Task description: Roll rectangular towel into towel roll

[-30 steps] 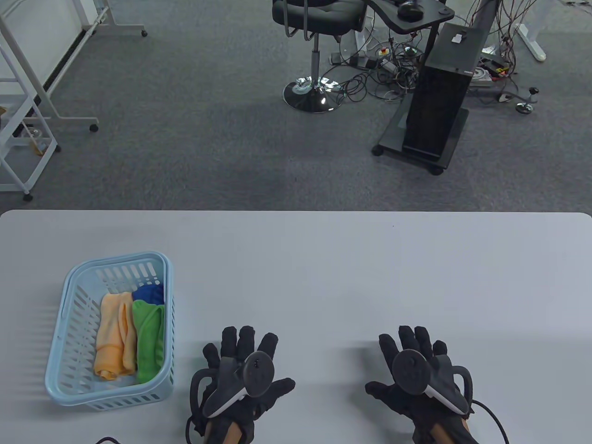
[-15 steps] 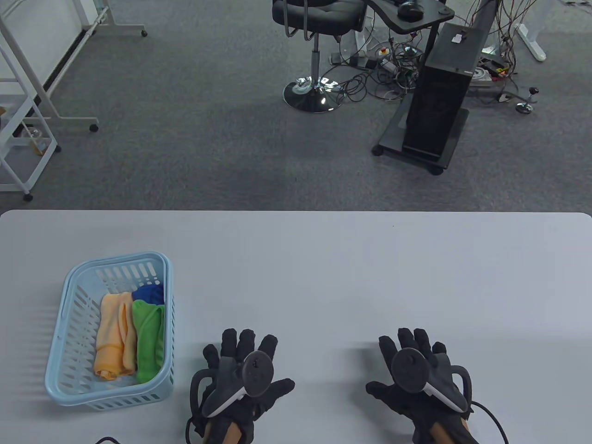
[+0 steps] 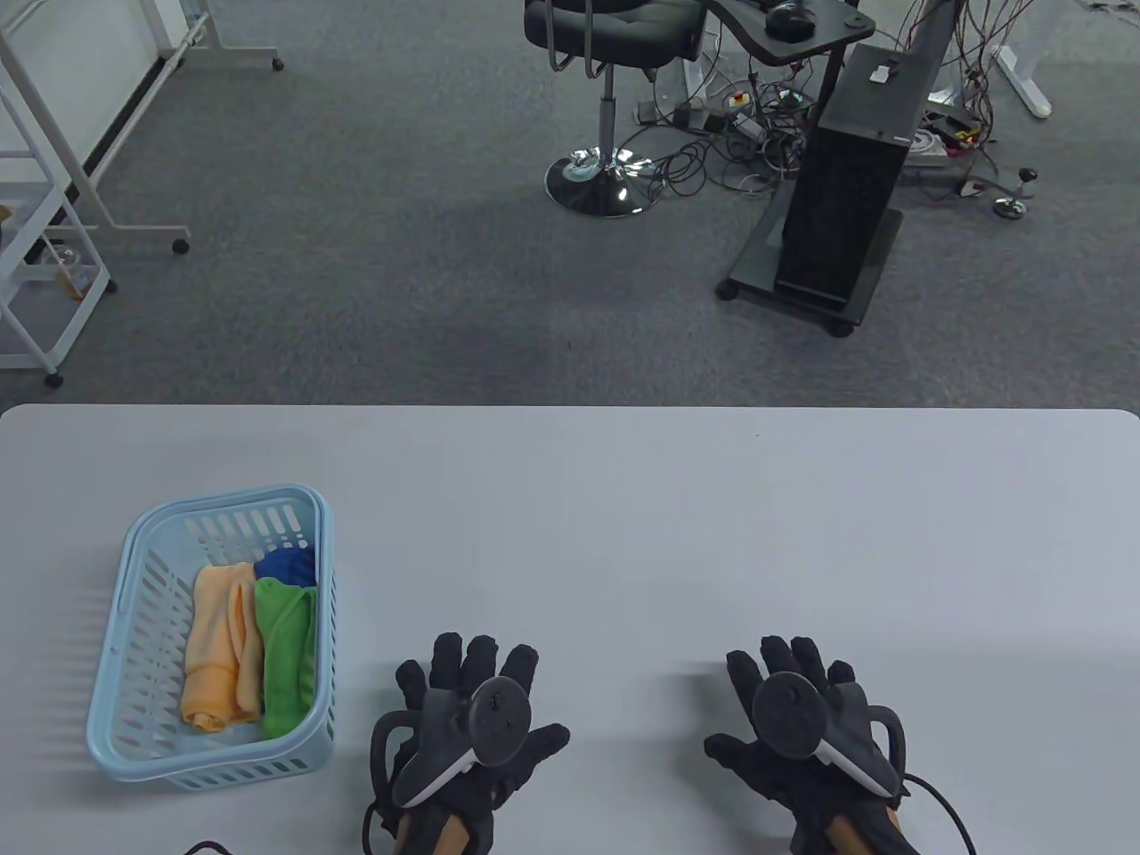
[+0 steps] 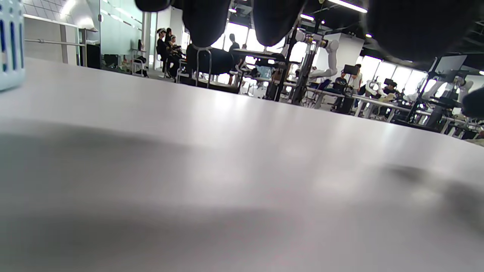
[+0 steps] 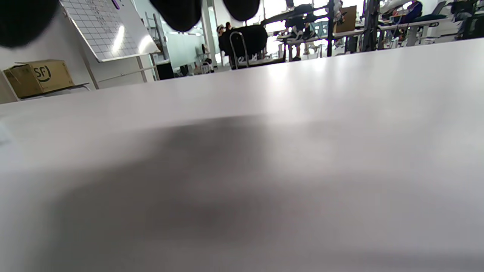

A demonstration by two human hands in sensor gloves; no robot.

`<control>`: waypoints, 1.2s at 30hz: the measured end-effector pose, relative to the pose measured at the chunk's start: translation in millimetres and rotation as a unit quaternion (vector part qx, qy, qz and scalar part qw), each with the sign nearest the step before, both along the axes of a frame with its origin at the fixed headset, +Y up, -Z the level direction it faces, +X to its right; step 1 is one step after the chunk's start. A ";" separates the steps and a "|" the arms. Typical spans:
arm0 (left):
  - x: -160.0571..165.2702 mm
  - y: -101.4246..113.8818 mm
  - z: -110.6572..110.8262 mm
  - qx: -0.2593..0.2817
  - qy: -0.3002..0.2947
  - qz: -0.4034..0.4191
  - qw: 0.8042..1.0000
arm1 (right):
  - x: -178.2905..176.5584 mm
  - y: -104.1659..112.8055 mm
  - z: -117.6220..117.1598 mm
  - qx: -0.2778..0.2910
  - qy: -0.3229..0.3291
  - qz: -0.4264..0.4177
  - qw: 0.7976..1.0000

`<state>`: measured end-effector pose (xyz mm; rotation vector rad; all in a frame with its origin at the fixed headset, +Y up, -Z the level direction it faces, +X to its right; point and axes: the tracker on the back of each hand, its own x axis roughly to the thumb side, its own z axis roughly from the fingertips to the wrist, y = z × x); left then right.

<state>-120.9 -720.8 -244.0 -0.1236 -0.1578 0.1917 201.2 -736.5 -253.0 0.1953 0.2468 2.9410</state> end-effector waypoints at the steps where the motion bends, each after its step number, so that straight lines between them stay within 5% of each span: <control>1: -1.2 4.8 0.7 0.008 0.008 0.010 1.000 | 0.2 0.2 -0.1 0.000 -0.001 -0.001 1.000; 10: -44.2 88.1 -22.3 0.058 0.094 0.122 0.986 | -1.2 -1.8 -0.2 -0.005 0.003 -0.005 1.000; 14: -90.5 132.5 -42.7 0.056 0.157 0.085 0.982 | -1.7 -2.2 -0.1 -0.008 0.004 -0.005 1.000; 17: -122.7 145.1 -55.2 0.042 0.207 0.062 0.975 | -1.5 -2.6 -0.4 -0.011 0.004 -0.005 1.000; 24: -179.6 122.2 -80.8 -0.052 0.293 0.014 0.955 | -1.1 -2.6 -0.7 -0.018 0.002 0.003 1.000; 29: -195.3 95.4 -96.5 -0.160 0.305 -0.031 0.938 | -0.8 -2.7 -1.2 -0.023 0.000 0.008 1.000; 36: -202.9 61.9 -116.4 -0.241 0.300 -0.076 0.920 | 1.3 -3.4 -3.1 -0.034 -0.007 0.018 0.999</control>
